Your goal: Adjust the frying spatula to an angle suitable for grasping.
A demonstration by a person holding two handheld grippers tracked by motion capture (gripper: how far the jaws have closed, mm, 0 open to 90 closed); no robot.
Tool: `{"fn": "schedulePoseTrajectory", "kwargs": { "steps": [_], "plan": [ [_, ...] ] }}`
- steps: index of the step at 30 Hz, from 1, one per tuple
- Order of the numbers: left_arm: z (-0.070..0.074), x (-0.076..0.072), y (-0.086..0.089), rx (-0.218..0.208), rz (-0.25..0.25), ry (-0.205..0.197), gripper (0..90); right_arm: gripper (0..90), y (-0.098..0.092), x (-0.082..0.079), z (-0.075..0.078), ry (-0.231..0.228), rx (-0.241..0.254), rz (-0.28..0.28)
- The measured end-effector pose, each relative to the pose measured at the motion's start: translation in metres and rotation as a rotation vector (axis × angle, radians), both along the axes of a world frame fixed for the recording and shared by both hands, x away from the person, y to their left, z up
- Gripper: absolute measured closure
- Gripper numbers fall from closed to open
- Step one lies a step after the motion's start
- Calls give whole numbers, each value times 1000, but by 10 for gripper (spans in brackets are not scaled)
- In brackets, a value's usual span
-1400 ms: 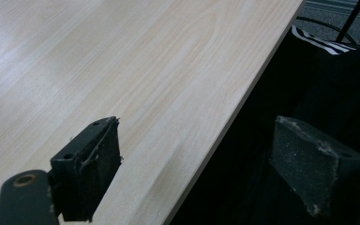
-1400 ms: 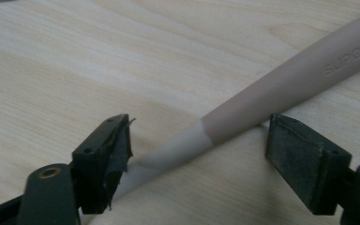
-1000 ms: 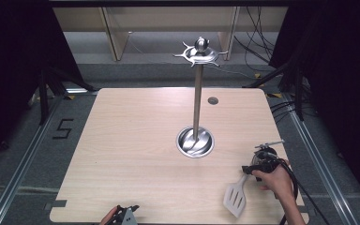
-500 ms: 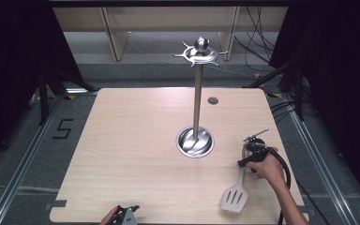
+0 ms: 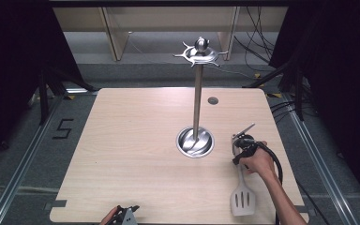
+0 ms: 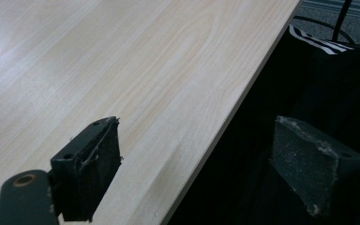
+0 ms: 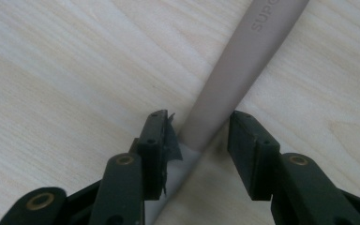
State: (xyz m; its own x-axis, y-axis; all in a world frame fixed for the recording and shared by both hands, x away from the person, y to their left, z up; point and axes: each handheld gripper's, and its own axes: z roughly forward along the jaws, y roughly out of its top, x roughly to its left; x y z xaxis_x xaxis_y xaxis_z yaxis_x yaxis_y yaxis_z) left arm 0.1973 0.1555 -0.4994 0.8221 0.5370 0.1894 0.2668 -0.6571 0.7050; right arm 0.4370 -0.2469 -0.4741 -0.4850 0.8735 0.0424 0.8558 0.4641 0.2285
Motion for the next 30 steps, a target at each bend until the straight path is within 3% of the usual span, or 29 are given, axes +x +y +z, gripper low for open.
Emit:
{"fn": "schedulePoseTrajectory", "kwargs": {
  "steps": [5, 8, 13, 14, 16, 17, 20, 21, 22, 25, 26, 27, 29, 30],
  "plan": [
    [0, 1, 0, 13, -3, 0, 154, 661, 1, 4, -2, -32, 6, 60],
    [1, 0, 1, 5, 5, -7, 154, 712, 8, 5, -1, -48, -28, 102],
    [0, 0, 0, 0, -2, 4, 155, 713, 9, 4, 0, -25, -43, 82],
    [0, 0, 0, 0, -2, 5, 155, 713, 9, 3, 1, 1, -35, 68],
    [0, 1, 1, 14, -4, 1, 154, 714, 8, 1, 1, 10, -44, 102],
    [0, 1, 1, 14, -4, 1, 154, 714, 9, 0, 1, 19, -44, 89],
    [0, 0, 0, 1, 0, 3, 155, 715, 8, 1, 1, -7, -49, 110],
    [0, 0, 0, 3, -1, 2, 155, 715, 9, 0, 1, 11, -46, 91],
    [0, 0, 0, 2, -2, 5, 154, 716, 7, 2, 0, -8, -50, 119],
    [0, 0, 0, 13, -4, 2, 154, 718, 7, 2, 0, -11, -49, 127],
    [0, 0, 1, 12, -3, 1, 154, 720, 8, 1, 1, 7, -42, 107],
    [0, 0, 0, -12, -3, 7, 154, 720, 7, 1, 1, 8, -41, 108],
    [0, 0, 0, -1, -1, 6, 154, 720, 6, 1, 1, -2, -44, 120],
    [1, 0, 1, 1, 4, -2, 154, 724, 2, 1, 0, -29, -15, 144]
  ]
}}
